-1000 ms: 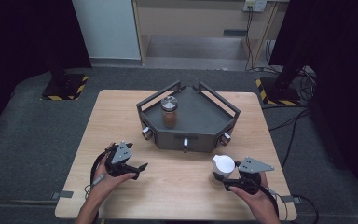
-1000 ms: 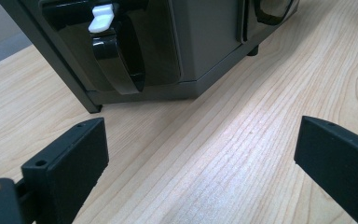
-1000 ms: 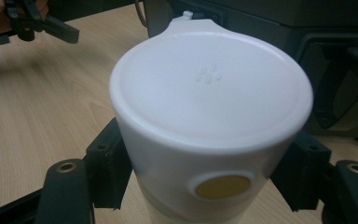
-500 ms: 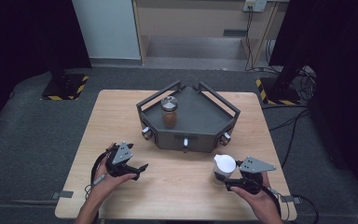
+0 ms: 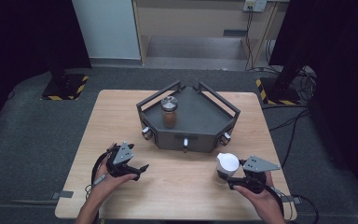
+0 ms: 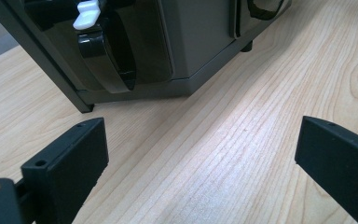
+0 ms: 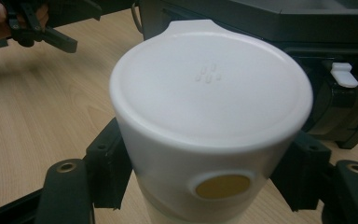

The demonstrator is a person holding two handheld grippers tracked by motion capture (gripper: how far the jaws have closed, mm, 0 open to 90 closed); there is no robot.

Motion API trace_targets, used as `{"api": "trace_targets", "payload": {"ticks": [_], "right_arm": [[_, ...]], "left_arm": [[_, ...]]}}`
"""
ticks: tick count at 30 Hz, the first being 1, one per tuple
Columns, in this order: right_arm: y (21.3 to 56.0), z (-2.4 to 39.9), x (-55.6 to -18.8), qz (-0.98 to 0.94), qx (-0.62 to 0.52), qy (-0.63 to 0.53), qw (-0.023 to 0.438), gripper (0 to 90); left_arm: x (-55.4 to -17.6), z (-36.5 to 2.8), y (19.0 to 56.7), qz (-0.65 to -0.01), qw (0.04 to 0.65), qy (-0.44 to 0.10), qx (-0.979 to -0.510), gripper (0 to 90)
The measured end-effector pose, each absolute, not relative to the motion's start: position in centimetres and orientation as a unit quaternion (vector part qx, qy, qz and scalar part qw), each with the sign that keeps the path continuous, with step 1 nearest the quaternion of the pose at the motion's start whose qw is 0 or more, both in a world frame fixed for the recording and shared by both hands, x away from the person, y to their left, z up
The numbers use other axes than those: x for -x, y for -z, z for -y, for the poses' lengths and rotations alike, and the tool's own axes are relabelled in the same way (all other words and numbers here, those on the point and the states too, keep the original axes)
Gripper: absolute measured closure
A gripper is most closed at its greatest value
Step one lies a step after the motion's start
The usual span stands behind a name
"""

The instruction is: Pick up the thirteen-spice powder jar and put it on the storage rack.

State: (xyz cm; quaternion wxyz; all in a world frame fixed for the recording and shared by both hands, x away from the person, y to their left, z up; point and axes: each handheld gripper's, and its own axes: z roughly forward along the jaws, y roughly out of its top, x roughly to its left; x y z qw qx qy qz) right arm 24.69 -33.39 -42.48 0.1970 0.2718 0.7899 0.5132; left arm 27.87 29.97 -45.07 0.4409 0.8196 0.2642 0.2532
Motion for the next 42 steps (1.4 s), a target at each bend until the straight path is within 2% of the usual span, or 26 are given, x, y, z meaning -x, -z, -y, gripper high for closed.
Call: {"api": "trace_targets", "payload": {"ticks": [42], "right_arm": [[42.5, 34.5, -24.5, -0.779, -0.293, -0.514, 0.206, 31.3]], "left_arm": [[-27.3, -29.8, 45.0, -0.268, 0.438, -0.26, -0.818, 1.8]]}}
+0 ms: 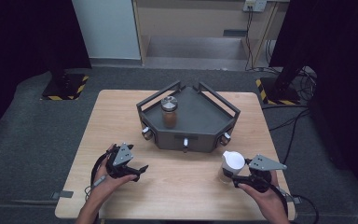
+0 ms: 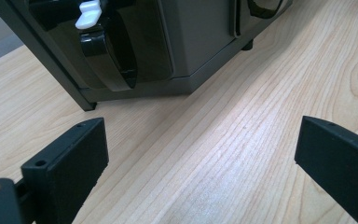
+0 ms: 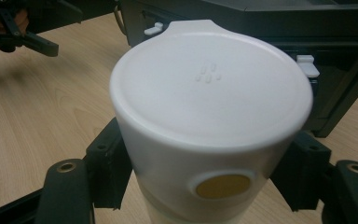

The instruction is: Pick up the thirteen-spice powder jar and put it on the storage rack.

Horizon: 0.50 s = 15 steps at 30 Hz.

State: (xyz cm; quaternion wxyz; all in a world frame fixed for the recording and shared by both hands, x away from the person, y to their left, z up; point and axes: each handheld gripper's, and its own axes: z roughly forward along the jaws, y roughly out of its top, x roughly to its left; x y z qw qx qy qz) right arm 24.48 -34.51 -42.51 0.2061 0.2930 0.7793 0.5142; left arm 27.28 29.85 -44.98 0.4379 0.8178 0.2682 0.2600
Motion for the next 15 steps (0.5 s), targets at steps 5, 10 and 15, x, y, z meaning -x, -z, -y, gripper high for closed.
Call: {"api": "trace_targets", "payload": {"ticks": [5, 10, 15], "right_arm": [[42.36, 34.4, -24.44, -0.78, -0.291, -0.514, 0.205, 31.3], [42.03, 34.3, -24.43, -0.781, -0.288, -0.515, 0.202, 31.3], [41.78, 34.16, -24.33, -0.781, -0.29, -0.516, 0.201, 31.3]], "left_arm": [[-27.29, -29.89, 44.95, -0.267, 0.437, -0.26, -0.818, 1.8], [-27.48, -29.99, 44.94, -0.266, 0.434, -0.261, -0.82, 1.7], [-27.85, -30.22, 45.12, -0.272, 0.44, -0.256, -0.817, 1.7]]}}
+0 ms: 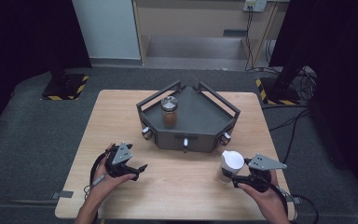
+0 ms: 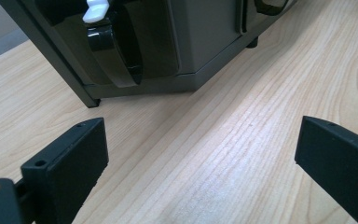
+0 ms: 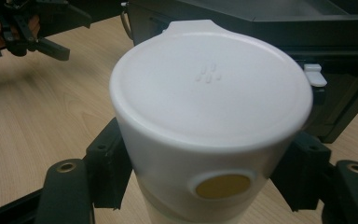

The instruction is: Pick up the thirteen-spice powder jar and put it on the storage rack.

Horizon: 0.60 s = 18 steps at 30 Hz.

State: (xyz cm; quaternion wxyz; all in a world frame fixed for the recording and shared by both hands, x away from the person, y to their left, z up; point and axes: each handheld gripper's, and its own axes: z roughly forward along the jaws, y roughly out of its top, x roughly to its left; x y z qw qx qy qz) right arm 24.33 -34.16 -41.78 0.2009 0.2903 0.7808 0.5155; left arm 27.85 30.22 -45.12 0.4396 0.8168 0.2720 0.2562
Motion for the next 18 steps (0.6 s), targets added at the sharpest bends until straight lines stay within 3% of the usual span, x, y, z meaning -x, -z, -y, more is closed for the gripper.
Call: {"api": "trace_targets", "payload": {"ticks": [18], "right_arm": [[41.07, 33.73, -24.6, -0.784, -0.289, -0.516, 0.187, 31.3]], "left_arm": [[-28.38, -29.97, 45.25, -0.264, 0.429, -0.248, -0.827, 1.7]]}}
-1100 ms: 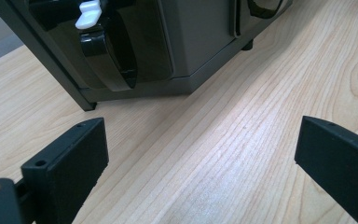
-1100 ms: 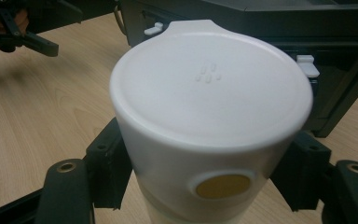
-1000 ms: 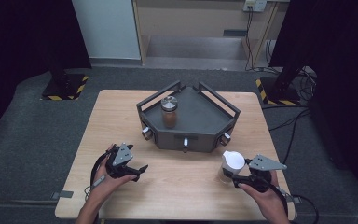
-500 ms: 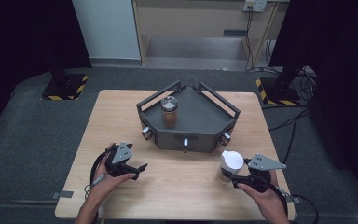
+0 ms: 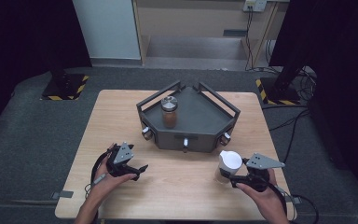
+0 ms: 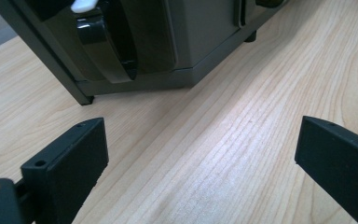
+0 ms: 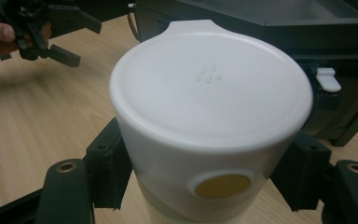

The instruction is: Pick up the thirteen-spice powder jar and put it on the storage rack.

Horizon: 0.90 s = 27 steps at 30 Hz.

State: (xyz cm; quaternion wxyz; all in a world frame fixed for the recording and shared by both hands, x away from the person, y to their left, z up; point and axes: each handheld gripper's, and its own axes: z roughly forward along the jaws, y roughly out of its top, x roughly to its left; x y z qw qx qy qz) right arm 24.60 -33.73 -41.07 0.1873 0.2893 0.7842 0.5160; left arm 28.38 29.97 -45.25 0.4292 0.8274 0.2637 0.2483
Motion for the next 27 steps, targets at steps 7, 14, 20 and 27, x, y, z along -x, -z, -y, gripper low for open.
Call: {"api": "trace_targets", "payload": {"ticks": [7, 14, 20, 27], "right_arm": [[40.0, 33.6, -24.5, -0.786, -0.286, -0.518, 0.179, 31.3], [38.8, 33.8, -24.5, -0.785, -0.283, -0.522, 0.175, 31.3], [36.5, 33.4, -24.6, -0.789, -0.275, -0.519, 0.18, 31.3], [34.3, 32.8, -24.9, -0.793, -0.266, -0.516, 0.186, 31.3]], "left_arm": [[-28.2, -30.1, 45.3, -0.268, 0.43, -0.25, -0.825, 1.7], [-28.2, -30.2, 45.2, -0.268, 0.429, -0.25, -0.826, 1.7], [-28.1, -30.4, 45.3, -0.271, 0.431, -0.25, -0.824, 1.7], [-28.0, -30.4, 45.2, -0.271, 0.431, -0.25, -0.824, 1.7]]}}
